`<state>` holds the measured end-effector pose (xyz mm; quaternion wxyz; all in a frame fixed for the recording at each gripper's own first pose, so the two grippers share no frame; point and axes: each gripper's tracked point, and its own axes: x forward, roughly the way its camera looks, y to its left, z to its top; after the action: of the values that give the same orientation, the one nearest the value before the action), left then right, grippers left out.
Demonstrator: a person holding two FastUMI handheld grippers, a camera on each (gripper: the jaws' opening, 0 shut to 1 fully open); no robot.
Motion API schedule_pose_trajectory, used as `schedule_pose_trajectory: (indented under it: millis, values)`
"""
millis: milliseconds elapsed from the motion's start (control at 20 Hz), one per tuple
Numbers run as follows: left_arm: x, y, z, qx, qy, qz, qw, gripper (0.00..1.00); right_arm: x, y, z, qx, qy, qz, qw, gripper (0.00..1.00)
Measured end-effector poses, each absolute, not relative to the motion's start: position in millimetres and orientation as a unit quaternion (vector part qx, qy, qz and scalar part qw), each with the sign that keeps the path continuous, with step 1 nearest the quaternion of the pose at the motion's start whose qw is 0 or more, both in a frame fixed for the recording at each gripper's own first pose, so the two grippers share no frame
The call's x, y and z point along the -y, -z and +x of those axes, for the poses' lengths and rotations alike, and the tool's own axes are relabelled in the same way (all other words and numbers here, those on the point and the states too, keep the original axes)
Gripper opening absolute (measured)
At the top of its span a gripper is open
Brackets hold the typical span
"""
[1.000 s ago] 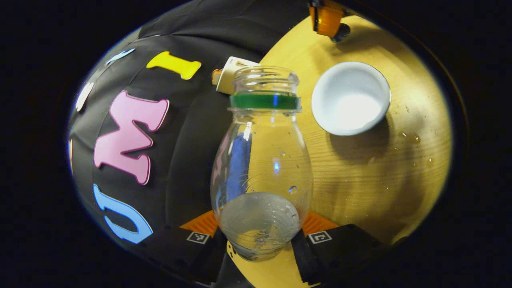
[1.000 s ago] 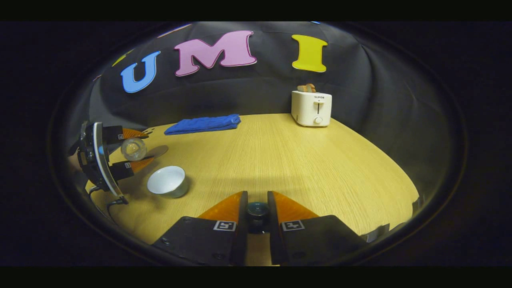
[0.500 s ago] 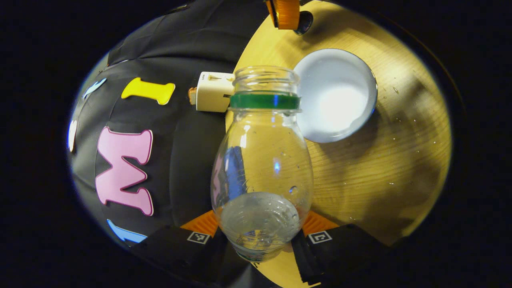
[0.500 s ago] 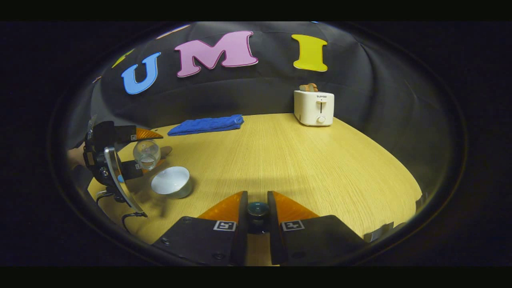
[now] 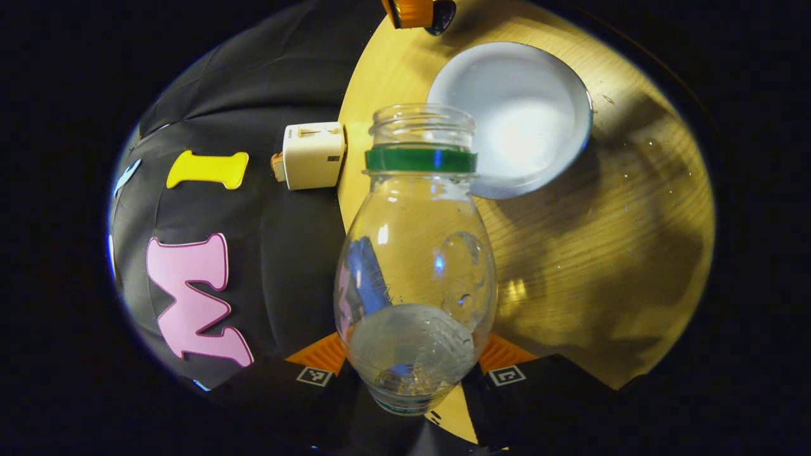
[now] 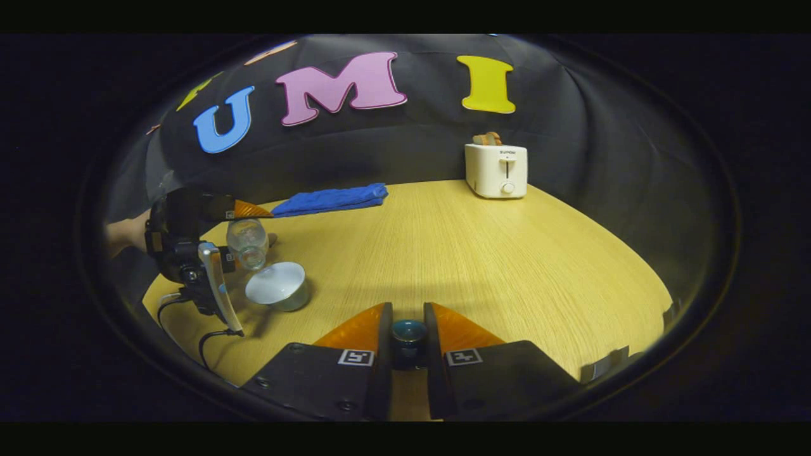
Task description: Open the teacup lid with one hand, grasp the water bottle and pour water into the teacup with the other hand; after pouring, place the water bottle on the coaster and then close the teacup lid.
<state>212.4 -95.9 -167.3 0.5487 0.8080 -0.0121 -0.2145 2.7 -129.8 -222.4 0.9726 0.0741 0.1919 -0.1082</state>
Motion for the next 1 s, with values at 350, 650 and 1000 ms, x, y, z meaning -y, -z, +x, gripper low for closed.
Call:
schedule_pose_trajectory:
  millis: [350,650,1000]
  values:
    - [107,160,217,0.040,0.225,0.841,0.490,0.74,121,223,-1,-0.192,0.099,0.077,0.973,0.27]
    - [109,149,222,0.054,0.223,0.865,0.445,0.74,118,222,-1,-0.194,0.090,0.077,0.974,0.27]
    - [117,131,223,0.073,0.200,0.892,0.398,0.74,118,216,-1,-0.184,0.092,0.094,0.974,0.22]
